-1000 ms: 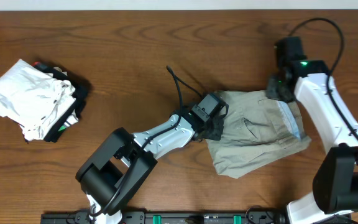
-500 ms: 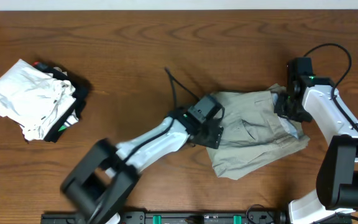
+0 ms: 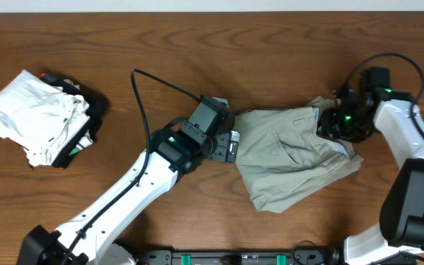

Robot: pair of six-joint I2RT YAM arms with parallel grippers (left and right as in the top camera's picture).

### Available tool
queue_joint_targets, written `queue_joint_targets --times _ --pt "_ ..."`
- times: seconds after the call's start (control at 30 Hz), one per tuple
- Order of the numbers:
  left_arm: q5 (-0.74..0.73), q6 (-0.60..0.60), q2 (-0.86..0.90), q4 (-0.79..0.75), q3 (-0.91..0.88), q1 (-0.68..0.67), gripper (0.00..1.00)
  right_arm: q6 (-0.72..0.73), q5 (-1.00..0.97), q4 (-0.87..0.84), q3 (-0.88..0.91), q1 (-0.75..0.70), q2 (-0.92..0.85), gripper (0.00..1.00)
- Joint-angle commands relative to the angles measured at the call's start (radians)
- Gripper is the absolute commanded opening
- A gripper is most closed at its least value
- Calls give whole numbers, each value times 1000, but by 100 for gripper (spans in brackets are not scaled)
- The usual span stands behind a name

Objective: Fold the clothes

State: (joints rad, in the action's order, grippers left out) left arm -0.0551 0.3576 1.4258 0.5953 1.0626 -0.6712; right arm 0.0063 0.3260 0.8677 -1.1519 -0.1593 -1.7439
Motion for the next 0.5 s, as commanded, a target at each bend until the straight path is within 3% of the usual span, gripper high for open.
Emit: queue_joint_targets --times 0.0,0.13,0.27,0.47 --pt "18 -21 9 2 2 3 91 -118 222 32 -44 -72 5 56" --pt "19 -21 10 2 2 3 91 -190 309 117 -89 -147 5 57" --pt "19 -21 10 1 2 3 91 -281 337 197 -114 -175 5 65" --pt "18 -21 10 -1 2 3 91 -370 334 183 -112 -154 5 73"
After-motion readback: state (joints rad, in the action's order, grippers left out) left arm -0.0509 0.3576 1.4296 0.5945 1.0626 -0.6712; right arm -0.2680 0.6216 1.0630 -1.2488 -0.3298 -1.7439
